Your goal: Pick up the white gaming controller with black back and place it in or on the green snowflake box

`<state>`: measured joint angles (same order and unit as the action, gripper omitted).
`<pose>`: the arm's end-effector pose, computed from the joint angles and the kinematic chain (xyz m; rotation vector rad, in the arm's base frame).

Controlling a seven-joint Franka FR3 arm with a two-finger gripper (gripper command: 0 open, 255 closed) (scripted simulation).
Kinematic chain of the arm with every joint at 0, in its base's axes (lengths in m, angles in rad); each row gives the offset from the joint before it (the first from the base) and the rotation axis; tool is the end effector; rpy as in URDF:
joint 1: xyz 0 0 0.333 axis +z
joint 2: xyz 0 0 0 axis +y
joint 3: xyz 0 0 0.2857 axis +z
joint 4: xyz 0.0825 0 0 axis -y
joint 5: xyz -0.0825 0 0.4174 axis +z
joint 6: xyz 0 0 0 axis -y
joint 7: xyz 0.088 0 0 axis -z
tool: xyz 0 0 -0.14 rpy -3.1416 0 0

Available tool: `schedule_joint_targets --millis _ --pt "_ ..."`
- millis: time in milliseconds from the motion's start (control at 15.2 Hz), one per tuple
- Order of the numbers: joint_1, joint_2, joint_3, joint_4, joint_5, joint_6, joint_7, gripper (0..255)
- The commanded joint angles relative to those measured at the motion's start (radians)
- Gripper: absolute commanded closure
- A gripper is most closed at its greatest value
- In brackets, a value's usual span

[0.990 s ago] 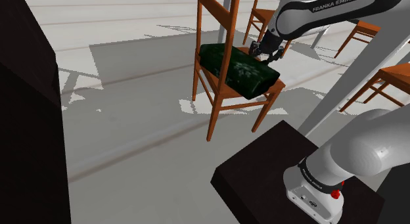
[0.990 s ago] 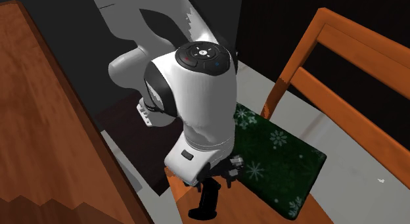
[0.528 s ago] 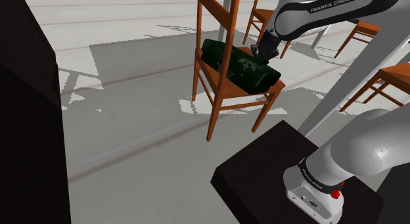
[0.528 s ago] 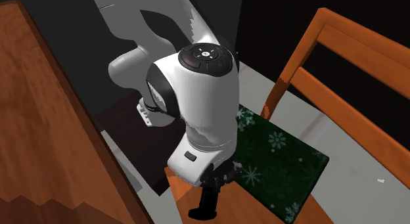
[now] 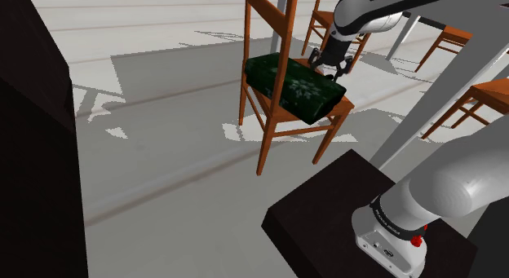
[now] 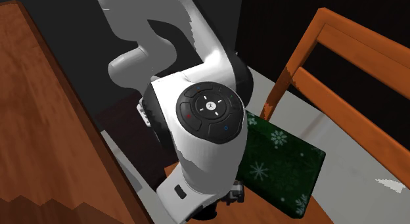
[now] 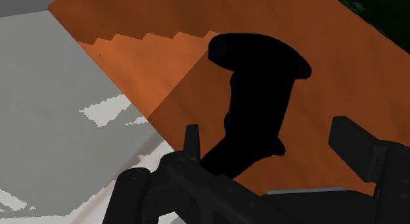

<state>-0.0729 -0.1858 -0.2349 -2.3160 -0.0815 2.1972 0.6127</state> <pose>0.4976 -0.1617 0.3410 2.8328 -1.3202 0.1031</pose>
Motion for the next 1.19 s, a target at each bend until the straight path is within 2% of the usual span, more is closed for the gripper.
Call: schedule_joint_targets --millis 0,264,726,792,1122 --pt "-0.001 0.018 -0.004 -0.007 0.005 0.018 0.0 0" --pt "-0.001 0.046 -0.007 -0.03 0.01 0.068 -0.004 0" --pt "-0.001 0.046 -0.007 -0.03 0.01 0.068 -0.004 0" --pt "-0.001 0.046 -0.007 -0.03 0.01 0.068 -0.004 255" --pt "-0.001 0.046 -0.007 -0.03 0.01 0.068 -0.004 255"
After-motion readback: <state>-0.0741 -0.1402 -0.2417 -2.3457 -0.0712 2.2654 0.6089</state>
